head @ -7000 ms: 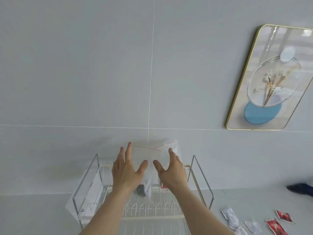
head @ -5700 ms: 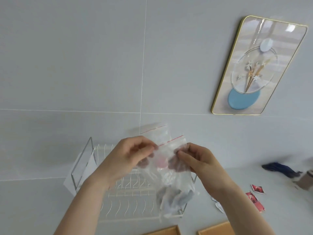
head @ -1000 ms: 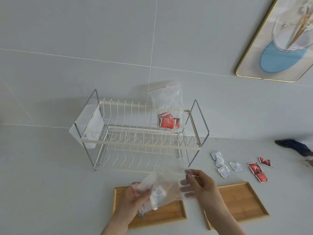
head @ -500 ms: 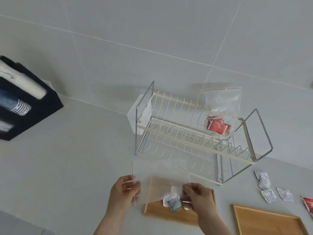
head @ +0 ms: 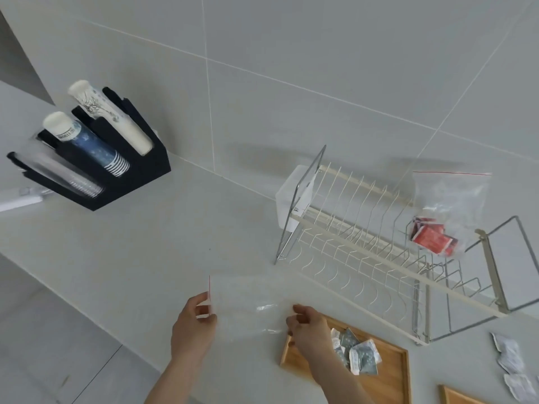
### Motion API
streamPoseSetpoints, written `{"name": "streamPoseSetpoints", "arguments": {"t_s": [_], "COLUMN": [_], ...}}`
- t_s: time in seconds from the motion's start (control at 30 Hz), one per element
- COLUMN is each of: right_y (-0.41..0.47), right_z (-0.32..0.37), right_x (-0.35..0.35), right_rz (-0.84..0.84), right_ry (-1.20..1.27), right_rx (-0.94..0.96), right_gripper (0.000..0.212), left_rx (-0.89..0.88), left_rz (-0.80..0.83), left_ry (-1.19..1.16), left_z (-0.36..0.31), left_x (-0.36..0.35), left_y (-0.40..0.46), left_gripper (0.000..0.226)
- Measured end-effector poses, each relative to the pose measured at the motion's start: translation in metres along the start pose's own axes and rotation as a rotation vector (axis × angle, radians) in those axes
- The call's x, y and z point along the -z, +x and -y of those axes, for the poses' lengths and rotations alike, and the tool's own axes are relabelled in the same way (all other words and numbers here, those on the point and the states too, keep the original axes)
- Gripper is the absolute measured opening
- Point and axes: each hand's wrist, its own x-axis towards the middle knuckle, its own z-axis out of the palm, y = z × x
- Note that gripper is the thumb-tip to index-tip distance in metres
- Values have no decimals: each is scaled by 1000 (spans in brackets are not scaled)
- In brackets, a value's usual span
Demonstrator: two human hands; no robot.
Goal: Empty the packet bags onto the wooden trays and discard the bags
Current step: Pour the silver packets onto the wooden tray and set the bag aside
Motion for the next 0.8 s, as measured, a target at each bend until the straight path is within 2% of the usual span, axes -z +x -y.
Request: {"name": "streamPoseSetpoints", "arguments": {"t_s": [0.13, 0.3, 0.4, 0.57, 0.7, 0.8], "right_y": [0, -1, -9, -16, -31, -45], "right_z": [16, 18, 16, 14, 30, 48], "right_x": [-9, -10, -3, 23, 66, 111], "right_rz": [163, 257, 240, 197, 228, 264], "right_ry": [-20, -93, -264, -452, -589, -686], "right_rx": [9, 33, 87, 149, 220, 275], "right_gripper": [59, 76, 75, 67, 57, 51], "left_rx": [-25, -49, -66, -131, -263, -420], "left_rz": [-8, 91, 109, 56, 81, 175], "left_ry": [14, 12, 99, 258, 349, 456], "left_z": [0, 7, 11, 4, -23, -60], "left_x": [6, 7, 3, -8, -22, -36], "left_y": [3, 3, -1, -10, -19, -31], "left_gripper": [57, 77, 83, 74, 60, 57]}}
